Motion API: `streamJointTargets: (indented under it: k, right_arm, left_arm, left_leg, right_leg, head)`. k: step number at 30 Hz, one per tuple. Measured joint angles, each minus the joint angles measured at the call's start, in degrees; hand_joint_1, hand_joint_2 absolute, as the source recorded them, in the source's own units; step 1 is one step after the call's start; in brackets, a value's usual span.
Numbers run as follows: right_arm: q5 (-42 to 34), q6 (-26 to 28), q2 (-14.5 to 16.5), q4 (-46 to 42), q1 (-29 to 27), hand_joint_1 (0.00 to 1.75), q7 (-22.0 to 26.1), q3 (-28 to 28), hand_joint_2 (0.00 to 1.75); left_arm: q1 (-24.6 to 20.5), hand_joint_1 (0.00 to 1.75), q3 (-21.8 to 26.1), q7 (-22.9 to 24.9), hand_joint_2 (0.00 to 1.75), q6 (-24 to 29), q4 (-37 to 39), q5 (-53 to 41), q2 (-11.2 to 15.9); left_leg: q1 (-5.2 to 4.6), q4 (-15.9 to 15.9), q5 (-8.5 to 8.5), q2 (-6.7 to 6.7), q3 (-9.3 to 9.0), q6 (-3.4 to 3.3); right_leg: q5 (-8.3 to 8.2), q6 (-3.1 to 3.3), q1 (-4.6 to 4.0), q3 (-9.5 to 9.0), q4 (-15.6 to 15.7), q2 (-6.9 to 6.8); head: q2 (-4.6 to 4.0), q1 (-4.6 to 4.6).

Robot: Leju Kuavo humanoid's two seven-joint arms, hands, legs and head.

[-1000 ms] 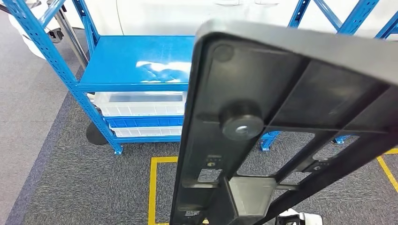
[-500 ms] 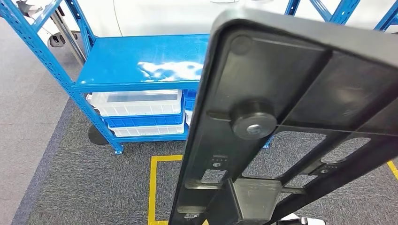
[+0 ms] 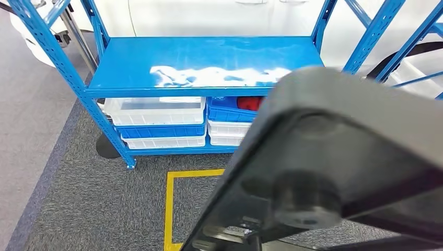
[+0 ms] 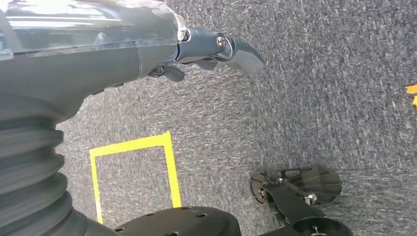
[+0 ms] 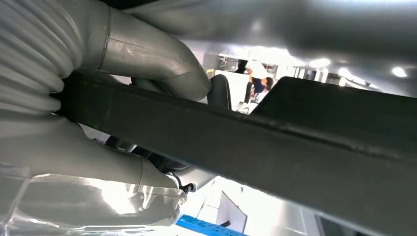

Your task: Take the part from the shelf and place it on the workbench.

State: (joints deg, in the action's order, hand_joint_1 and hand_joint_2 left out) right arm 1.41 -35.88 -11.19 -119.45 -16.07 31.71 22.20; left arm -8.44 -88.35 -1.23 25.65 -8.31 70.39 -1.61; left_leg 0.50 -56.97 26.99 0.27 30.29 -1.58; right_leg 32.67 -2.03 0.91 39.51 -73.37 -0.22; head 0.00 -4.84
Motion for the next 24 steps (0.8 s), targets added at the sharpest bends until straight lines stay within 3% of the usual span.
streamJointTargets:
  k: [3, 5, 7, 9, 10, 12, 14, 15, 16, 17, 19, 22, 24]
  right_arm:
    - [-0.77, -0.22, 0.49, 0.0, -0.18, 1.75, -0.85, -0.06, 1.75]
    - [-1.49, -0.46, 0.59, 0.01, -0.3, 1.75, -1.05, -0.16, 1.75]
    - [-1.81, -0.64, 0.76, 0.02, -0.46, 1.75, -1.07, -0.33, 1.75]
    - [-1.69, -0.66, 1.05, 0.02, -0.54, 1.75, -1.13, -0.5, 1.75]
    - [-1.53, -0.58, 1.25, 0.02, -0.64, 1.75, -1.19, -0.56, 1.75]
    - [-1.05, -0.25, 1.65, 0.02, -1.02, 1.75, -1.32, -0.61, 1.75]
    - [-0.58, 0.16, 1.86, 0.02, -1.53, 1.75, -1.38, -0.7, 1.75]
    - [-0.4, 0.28, 1.9, 0.02, -1.76, 1.75, -1.37, -0.76, 1.75]
    - [-0.29, 0.38, 1.91, 0.03, -1.91, 1.75, -1.31, -0.81, 1.75]
    - [-0.21, 0.45, 1.92, 0.03, -2.0, 1.75, -1.21, -0.84, 1.75]
    - [-0.15, 0.46, 1.92, 0.07, -2.01, 1.75, -1.0, -0.84, 1.75]
    - [-0.12, -0.44, 1.91, 0.32, -1.38, 1.75, -0.9, -0.81, 1.75]
    - [1.38, -1.09, 1.9, 0.5, -0.67, 1.75, -0.86, -0.7, 1.75]
  left_arm:
    - [-0.18, 0.0, 0.01, 0.2, 1.75, -0.04, 0.0, 0.06, -0.12]
    - [-0.28, 0.0, 0.01, 0.47, 1.75, -0.07, 0.0, 0.14, -0.18]
    - [-0.3, 0.0, 0.01, 0.72, 1.75, -0.03, 0.0, 0.16, -0.19]
    - [-0.28, 0.0, 0.01, 0.83, 1.75, 0.01, 0.0, 0.11, -0.17]
    - [-0.27, 0.0, 0.01, 0.86, 1.75, 0.01, 0.0, 0.09, -0.16]
    - [-0.42, 0.0, 0.02, 1.05, 1.75, -0.03, 0.0, 0.02, -0.13]
    - [-0.62, 0.0, 0.03, 1.46, 1.75, -0.15, 0.0, -0.04, -0.13]
    - [-0.64, 0.0, 0.02, 1.78, 1.75, -0.29, 0.0, -0.09, -0.11]
    - [-0.57, 0.0, 0.0, 2.07, 1.75, -0.44, 0.0, -0.14, -0.07]
    - [-0.43, 0.0, -0.02, 2.3, 1.75, -0.61, 0.0, -0.16, -0.01]
    - [-0.08, 0.0, -0.04, 2.32, 1.75, -0.8, 0.0, 0.05, 0.14]
    - [0.16, 0.0, 0.01, 1.38, 1.75, -0.79, 0.0, 0.61, 0.24]
    - [-0.04, 0.0, 0.03, 0.96, 1.75, -0.76, 0.0, 0.61, 0.28]
  left_leg:
    - [-0.11, -0.24, -0.03, 0.0, 0.03, 0.38]
    - [-0.28, -0.41, -0.08, -0.02, 0.26, 0.99]
    - [-0.29, -0.4, -0.18, 0.0, 0.46, 1.75]
    - [-0.17, -1.65, 0.98, 0.0, 1.03, 2.38]
    - [-0.13, -3.78, 2.55, -0.02, 1.89, 2.62]
    - [-0.03, -11.0, 6.73, -0.03, 4.72, 2.92]
    - [0.01, -16.3, 8.7, -0.02, 6.35, 3.09]
    - [0.04, -15.93, 8.04, -0.02, 5.69, 3.1]
    - [0.08, -13.35, 6.48, -0.02, 4.03, 3.04]
    - [0.12, -9.42, 4.62, -0.02, 1.8, 2.9]
    - [-0.01, -2.71, 2.56, -0.04, -1.48, 2.49]
    - [-0.21, -0.66, 2.21, -0.11, -1.61, 1.62]
    - [-0.05, -0.33, 1.53, -0.02, -1.44, 0.85]
  right_leg:
    - [-5.04, 0.46, 0.01, -6.06, 11.12, -0.01]
    - [-5.95, 1.03, -0.29, -7.84, 15.06, 0.04]
    - [-6.13, 1.71, -0.41, -7.63, 15.41, 0.14]
    - [-6.55, 2.48, -0.22, -7.5, 15.77, 0.1]
    - [-6.75, 2.83, -0.11, -7.43, 15.95, 0.01]
    - [-6.97, 3.22, -0.23, -7.1, 15.96, -0.22]
    - [-7.14, 3.29, -0.35, -6.77, 15.85, -0.39]
    - [-7.21, 3.26, -0.38, -6.65, 15.74, -0.39]
    - [-7.25, 3.19, -0.38, -6.57, 15.6, -0.34]
    - [-7.27, 3.11, -0.38, -6.47, 15.4, -0.27]
    - [-7.38, 2.65, -0.58, -6.04, 14.88, -0.12]
    - [-8.02, 1.51, -0.66, -5.32, 14.7, -0.07]
    - [-7.4, 0.85, -0.47, -4.92, 14.03, -0.02]
  head:
    - [0.0, 0.0]
    - [0.0, -0.01]
    - [0.0, -0.01]
    - [0.0, -0.01]
    - [0.0, -0.01]
    - [0.0, -0.02]
    - [0.0, -0.02]
    - [0.0, -0.02]
    - [0.0, -0.02]
    - [0.0, -0.02]
    - [0.0, -0.02]
    - [0.0, -0.02]
    - [0.0, -0.01]
